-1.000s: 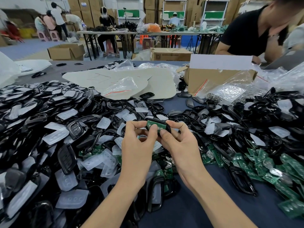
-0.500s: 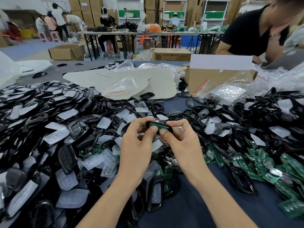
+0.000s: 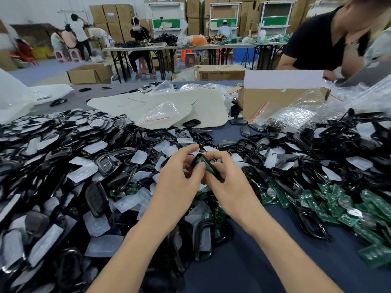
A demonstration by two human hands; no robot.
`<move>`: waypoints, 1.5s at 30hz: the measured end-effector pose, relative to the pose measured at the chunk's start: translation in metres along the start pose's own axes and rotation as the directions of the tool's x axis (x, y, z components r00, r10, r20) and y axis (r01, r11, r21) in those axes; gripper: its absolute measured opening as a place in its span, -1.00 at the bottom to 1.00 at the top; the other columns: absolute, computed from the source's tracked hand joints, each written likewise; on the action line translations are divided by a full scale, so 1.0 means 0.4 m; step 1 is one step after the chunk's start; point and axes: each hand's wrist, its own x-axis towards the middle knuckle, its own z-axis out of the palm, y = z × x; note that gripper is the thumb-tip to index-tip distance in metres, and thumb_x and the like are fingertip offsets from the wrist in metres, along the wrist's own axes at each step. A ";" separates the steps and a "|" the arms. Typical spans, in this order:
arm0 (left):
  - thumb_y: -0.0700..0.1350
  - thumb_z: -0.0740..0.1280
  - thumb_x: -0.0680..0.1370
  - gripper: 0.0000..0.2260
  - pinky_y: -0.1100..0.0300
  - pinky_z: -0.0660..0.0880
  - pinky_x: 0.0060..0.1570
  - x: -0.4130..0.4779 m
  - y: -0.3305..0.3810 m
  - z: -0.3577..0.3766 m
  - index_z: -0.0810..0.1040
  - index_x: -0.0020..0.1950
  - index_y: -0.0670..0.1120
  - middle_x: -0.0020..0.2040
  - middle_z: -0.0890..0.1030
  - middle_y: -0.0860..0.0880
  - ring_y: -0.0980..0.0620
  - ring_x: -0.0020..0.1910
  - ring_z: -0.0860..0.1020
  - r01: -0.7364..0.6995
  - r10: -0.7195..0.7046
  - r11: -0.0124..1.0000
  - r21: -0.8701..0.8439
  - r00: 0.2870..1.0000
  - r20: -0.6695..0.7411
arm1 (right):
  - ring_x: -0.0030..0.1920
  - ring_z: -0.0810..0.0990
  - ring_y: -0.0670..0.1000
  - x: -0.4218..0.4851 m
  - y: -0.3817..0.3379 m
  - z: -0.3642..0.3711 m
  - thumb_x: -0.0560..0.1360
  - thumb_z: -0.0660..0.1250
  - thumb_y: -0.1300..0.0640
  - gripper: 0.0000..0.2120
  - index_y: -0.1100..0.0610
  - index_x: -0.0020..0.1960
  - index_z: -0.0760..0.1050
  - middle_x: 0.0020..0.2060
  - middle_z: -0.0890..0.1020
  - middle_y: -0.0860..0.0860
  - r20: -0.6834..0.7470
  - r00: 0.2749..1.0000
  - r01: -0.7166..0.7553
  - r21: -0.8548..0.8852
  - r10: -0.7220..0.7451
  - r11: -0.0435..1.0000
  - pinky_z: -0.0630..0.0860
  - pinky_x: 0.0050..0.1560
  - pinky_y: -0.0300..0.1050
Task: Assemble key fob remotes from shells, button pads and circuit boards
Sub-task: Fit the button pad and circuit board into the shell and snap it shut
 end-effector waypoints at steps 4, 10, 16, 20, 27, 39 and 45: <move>-0.07 0.24 0.66 -0.74 0.33 0.50 -0.12 0.021 0.010 -0.121 0.46 0.30 0.20 -0.06 0.60 0.25 0.16 -0.11 0.59 -0.126 0.112 0.980 0.151 0.989 0.093 | -0.06 0.68 -0.14 -0.003 -0.018 0.037 0.64 0.29 0.24 -0.50 -0.27 0.39 0.29 -0.06 0.70 -0.15 0.063 0.998 -0.015 0.164 0.004 0.986 0.55 0.01 -0.29; -0.08 0.24 0.66 -0.81 0.24 0.46 -0.26 0.142 -0.045 -0.337 0.54 0.25 0.04 -0.16 0.54 0.17 0.11 -0.25 0.53 0.005 -0.017 0.873 0.488 1.000 0.020 | -0.14 0.69 -0.03 0.017 -0.076 0.091 0.62 0.29 0.35 -0.69 -0.06 0.15 0.53 0.10 0.64 0.23 0.066 0.996 -0.081 0.458 0.057 0.885 0.62 -0.09 -0.25; -0.09 0.22 0.66 -0.78 0.24 0.39 -0.27 0.228 -0.086 -0.459 0.58 0.24 -0.05 -0.11 0.58 0.04 0.17 -0.20 0.51 0.059 -0.097 0.725 0.686 0.995 0.017 | -0.03 0.74 0.14 0.065 -0.086 0.140 0.59 0.32 0.38 -0.74 0.14 0.22 0.48 0.07 0.67 0.23 0.018 0.983 -0.148 0.657 0.181 0.739 0.67 0.01 -0.09; -0.10 0.22 0.65 -0.76 0.13 0.37 -0.16 0.267 -0.106 -0.510 0.58 0.25 -0.11 -0.06 0.56 -0.05 -0.04 -0.14 0.52 0.105 -0.174 0.641 0.761 0.985 0.010 | -0.12 0.73 0.06 0.108 -0.114 0.169 0.60 0.31 0.38 -0.74 0.11 0.20 0.43 -0.10 0.76 0.04 0.009 0.986 -0.126 0.695 0.168 0.708 0.67 -0.10 -0.14; -0.07 0.28 0.63 -0.79 0.13 0.39 -0.04 0.295 -0.123 -0.515 0.61 0.18 -0.12 0.01 0.63 -0.10 -0.08 -0.05 0.53 0.068 -0.190 0.594 0.801 0.980 0.057 | -0.27 0.65 -0.04 0.209 -0.161 0.242 0.62 0.26 0.36 -0.69 0.15 0.31 0.35 -0.17 0.73 -0.02 -0.019 0.986 -0.107 0.696 0.167 0.710 0.65 -0.21 -0.17; 0.22 0.34 0.54 -0.57 -0.03 0.52 -0.02 0.329 -0.173 -0.398 0.41 0.17 -0.08 0.13 0.56 -0.10 -0.15 0.13 0.54 -0.122 -0.059 0.349 0.929 0.987 0.152 | -0.29 0.64 -0.10 0.249 -0.124 0.237 0.63 0.25 0.36 -0.71 0.01 0.19 0.35 -0.07 0.71 0.01 -0.060 0.979 -0.111 0.639 0.193 0.761 0.65 -0.13 -0.15; 0.02 0.22 0.65 -0.75 -0.02 0.46 -0.21 0.318 -0.185 -0.385 0.37 0.18 -0.15 0.03 0.58 -0.15 -0.21 0.00 0.56 -0.123 0.067 0.355 0.927 0.992 0.105 | -0.31 0.64 -0.13 0.254 -0.116 0.239 0.64 0.24 0.35 -0.72 -0.03 0.14 0.36 -0.07 0.72 0.01 -0.054 0.979 -0.118 0.636 0.197 0.763 0.66 -0.13 -0.13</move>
